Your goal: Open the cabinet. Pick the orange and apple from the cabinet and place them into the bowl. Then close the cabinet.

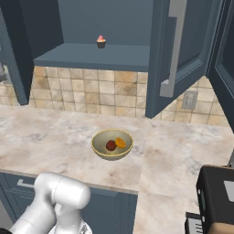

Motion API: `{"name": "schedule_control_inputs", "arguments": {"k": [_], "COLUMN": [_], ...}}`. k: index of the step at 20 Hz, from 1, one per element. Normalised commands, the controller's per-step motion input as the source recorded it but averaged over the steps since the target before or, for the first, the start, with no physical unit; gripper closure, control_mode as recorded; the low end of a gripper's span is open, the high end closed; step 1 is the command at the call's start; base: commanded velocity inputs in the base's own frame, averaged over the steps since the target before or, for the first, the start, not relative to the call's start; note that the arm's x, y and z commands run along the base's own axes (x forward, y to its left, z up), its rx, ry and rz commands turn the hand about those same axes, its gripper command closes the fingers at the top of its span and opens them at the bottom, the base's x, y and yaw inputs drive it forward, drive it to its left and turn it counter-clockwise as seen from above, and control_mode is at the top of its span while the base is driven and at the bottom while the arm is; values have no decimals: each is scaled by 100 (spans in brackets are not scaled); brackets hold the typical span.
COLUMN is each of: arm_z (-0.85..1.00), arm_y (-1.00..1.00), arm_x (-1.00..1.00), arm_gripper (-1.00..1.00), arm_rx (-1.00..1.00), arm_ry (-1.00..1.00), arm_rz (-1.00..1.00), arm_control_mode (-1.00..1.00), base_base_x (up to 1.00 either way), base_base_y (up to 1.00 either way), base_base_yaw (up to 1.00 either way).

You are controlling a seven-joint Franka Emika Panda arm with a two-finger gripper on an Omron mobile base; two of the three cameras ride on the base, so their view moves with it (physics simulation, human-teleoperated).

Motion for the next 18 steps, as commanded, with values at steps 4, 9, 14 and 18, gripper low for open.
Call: {"name": "schedule_control_inputs", "arguments": {"k": [4,9,14,18], "arm_z": [-13,-21,-40,-59], "arm_y": [-96,-76,-55,-42], "arm_x": [100,100,100,100], "arm_gripper": [-100,-100,-100,-100], "arm_rx": [18,15,9,2], "arm_ry": [-1,0,0,0], "arm_rz": [0,0,2,7], "arm_control_mode": [-100,-100,-100,-100], "base_base_x": [0,0,0,0], "base_base_y": [0,0,0,0], "base_base_yaw": [0,0,0,0]}}
